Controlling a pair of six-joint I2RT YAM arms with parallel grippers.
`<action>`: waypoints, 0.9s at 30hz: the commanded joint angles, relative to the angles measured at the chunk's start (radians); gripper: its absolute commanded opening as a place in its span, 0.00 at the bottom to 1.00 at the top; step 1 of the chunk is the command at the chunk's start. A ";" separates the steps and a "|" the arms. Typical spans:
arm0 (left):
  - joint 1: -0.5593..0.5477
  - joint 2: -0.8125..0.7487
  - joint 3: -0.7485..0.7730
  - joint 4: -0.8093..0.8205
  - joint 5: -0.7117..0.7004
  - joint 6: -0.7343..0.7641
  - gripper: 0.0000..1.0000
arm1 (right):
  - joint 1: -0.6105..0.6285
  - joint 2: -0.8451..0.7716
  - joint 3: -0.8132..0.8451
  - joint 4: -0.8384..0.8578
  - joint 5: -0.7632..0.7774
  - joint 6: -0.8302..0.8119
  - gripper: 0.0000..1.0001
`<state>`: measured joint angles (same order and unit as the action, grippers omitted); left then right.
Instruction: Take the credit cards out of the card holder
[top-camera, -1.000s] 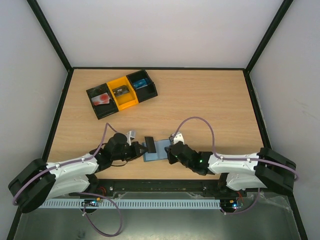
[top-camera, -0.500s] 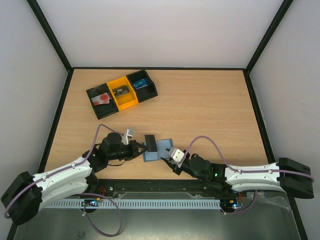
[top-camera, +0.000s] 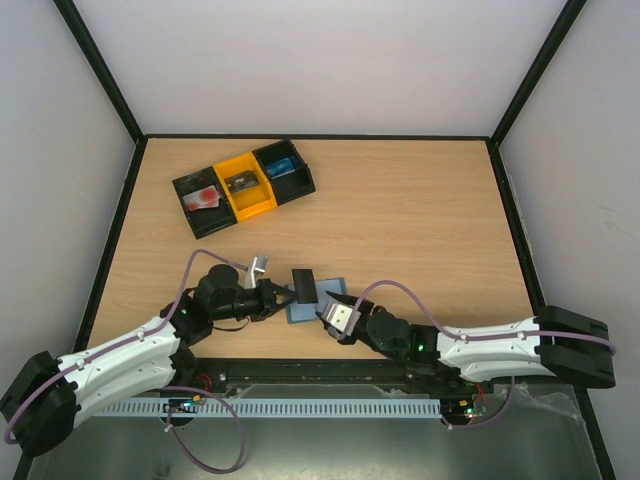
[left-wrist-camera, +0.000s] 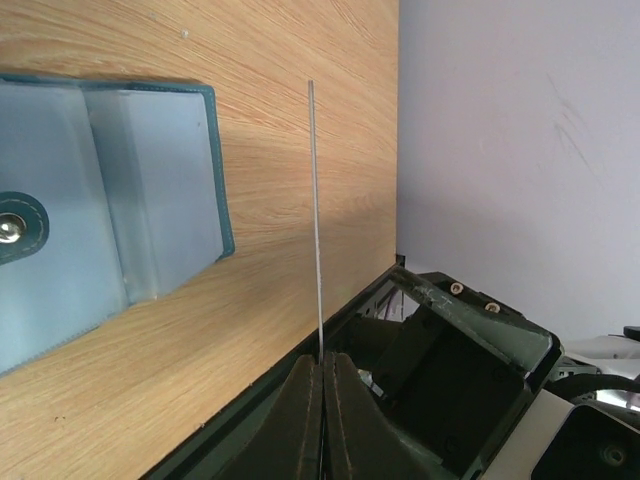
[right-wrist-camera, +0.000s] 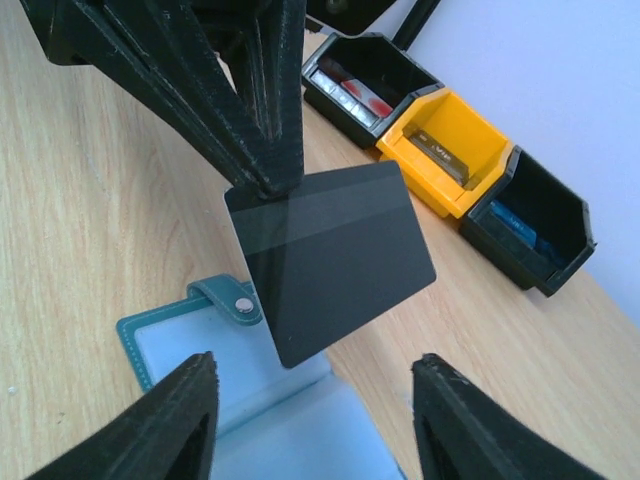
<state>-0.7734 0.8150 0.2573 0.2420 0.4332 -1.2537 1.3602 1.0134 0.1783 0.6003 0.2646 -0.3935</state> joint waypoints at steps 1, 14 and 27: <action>0.005 0.000 0.019 0.047 0.045 -0.036 0.03 | 0.013 0.040 0.043 0.076 0.064 -0.085 0.55; 0.005 0.020 0.016 0.123 0.100 -0.101 0.03 | 0.022 0.066 0.101 0.022 0.105 -0.195 0.50; 0.005 0.036 0.006 0.185 0.120 -0.152 0.03 | 0.036 0.104 0.053 0.122 0.125 -0.213 0.45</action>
<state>-0.7734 0.8471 0.2573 0.3733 0.5289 -1.3781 1.3830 1.1065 0.2497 0.6556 0.3660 -0.5884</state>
